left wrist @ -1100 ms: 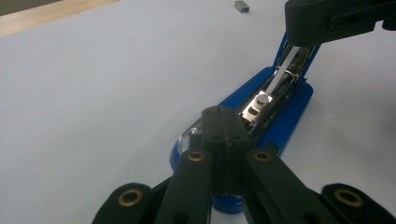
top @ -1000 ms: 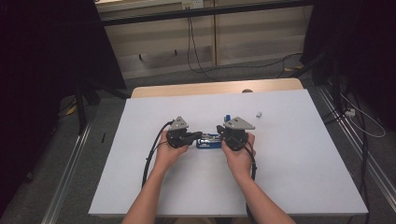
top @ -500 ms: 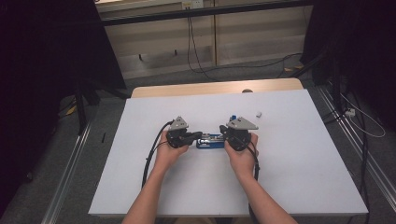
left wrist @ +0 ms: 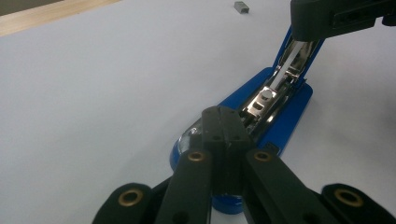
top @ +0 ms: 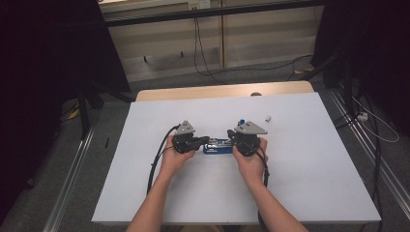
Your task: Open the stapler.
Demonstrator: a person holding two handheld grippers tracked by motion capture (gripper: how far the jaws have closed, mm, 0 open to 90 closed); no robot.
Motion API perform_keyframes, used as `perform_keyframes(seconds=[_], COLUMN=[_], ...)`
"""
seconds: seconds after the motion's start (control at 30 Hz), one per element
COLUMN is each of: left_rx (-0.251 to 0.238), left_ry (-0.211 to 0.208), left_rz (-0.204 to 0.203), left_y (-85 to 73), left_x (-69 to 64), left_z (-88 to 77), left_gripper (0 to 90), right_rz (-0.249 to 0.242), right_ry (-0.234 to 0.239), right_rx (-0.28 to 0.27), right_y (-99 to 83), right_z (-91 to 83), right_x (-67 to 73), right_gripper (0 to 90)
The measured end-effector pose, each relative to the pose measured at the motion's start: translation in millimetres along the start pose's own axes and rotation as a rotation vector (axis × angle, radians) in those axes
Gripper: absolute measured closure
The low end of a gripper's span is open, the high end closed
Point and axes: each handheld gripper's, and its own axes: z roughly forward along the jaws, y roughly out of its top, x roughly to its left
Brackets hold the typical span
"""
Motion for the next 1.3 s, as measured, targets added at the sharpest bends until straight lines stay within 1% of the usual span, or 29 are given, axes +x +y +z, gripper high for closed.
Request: perform_keyframes(seconds=[0.17,0.2,0.23,0.3,0.33,0.37,0.43,0.53,0.6,0.67,0.73,0.8,0.83,0.9,0.97,1.03,1.1,1.17,1.23,1.3], left_rx=[0.0,-0.001,-0.002,-0.001,-0.002,-0.001,0.0,0.003,0.001,0.002,0.002,0.001,0.006,0.009,0.009,-0.021,-0.02,-0.018,-0.013,-0.02], left_ry=[0.0,-0.001,-0.001,-0.001,0.0,0.001,0.001,0.007,0.007,0.007,0.007,0.009,0.014,0.012,0.015,-0.006,-0.01,-0.011,-0.006,-0.017], left_rz=[-0.001,-0.004,-0.004,-0.005,-0.005,-0.004,-0.004,-0.001,-0.005,-0.005,-0.008,-0.008,-0.01,-0.015,-0.008,-0.024,-0.031,-0.025,-0.037,-0.042], left_y=[-0.2,-0.3,-0.4,-0.4,-0.3,-0.1,0.0,0.2,0.1,0.1,0.1,0.1,0.6,1.4,1.8,3.0,5.5,6.4,7.2,8.2], left_x=[-0.3,-0.4,-0.3,-0.4,-0.7,-0.9,-0.9,-1.3,-1.5,-1.4,-1.6,-1.8,-2.5,-3.1,-2.6,-2.2,-2.1,-2.8,-3.0,-3.4], left_z=[-0.1,0.0,-0.1,-0.1,-0.1,-0.1,-0.2,-0.3,-0.3,-0.4,-0.3,-0.3,-0.5,-0.7,-1.1,-3.1,-6.2,-8.0,-10.2,-12.8], left_gripper=[90.0,90.0,90.0,90.0,90.0,90.0,90.0,90.0,90.0,90.0,90.0,90.0,90.0,90.0,90.0,90.0,90.0,90.0,86.8,83.6], right_rz=[-0.004,-0.011,-0.01,0.013,0.014,0.003,0.011,0.015,0.031,0.016,0.018,0.025,0.016,0.015,0.024,0.023,0.017,0.004,-0.009,-0.017], right_ry=[0.002,-0.006,-0.015,-0.017,-0.023,-0.033,-0.032,-0.045,-0.04,-0.052,-0.059,-0.054,-0.048,-0.049,-0.046,-0.044,-0.042,-0.041,-0.042,-0.044], right_rx=[0.002,0.003,0.008,0.011,0.015,0.019,0.018,0.027,0.034,0.044,0.055,0.049,0.052,0.053,0.054,0.054,0.054,0.057,0.058,0.058], right_y=[-0.1,-0.3,-1.3,-4.5,-6.3,-8.1,-11.3,-14.1,-17.3,-19.9,-23.0,-25.2,-24.7,-24.7,-24.2,-23.3,-21.4,-18.7,-15.5,-12.4], right_z=[-0.1,-0.4,-0.8,-1.7,-2.3,-2.9,-4.0,-3.9,-3.0,-3.1,-2.6,-3.3,-4.4,-5.3,-6.7,-8.2,-9.7,-10.9,-12.6,-14.5], right_x=[-0.4,-1.1,-2.8,-9.3,-11.8,-13.7,-17.0,-22.0,-25.3,-26.1,-28.3,-31.3,-32.7,-33.9,-36.7,-40.1,-42.3,-43.2,-44.3,-46.7], right_gripper=[90.0,90.0,90.0,90.0,90.0,90.0,90.0,90.0,90.0,90.0,90.0,90.0,90.0,90.0,90.0,90.0,90.0,90.0,90.0,90.0])
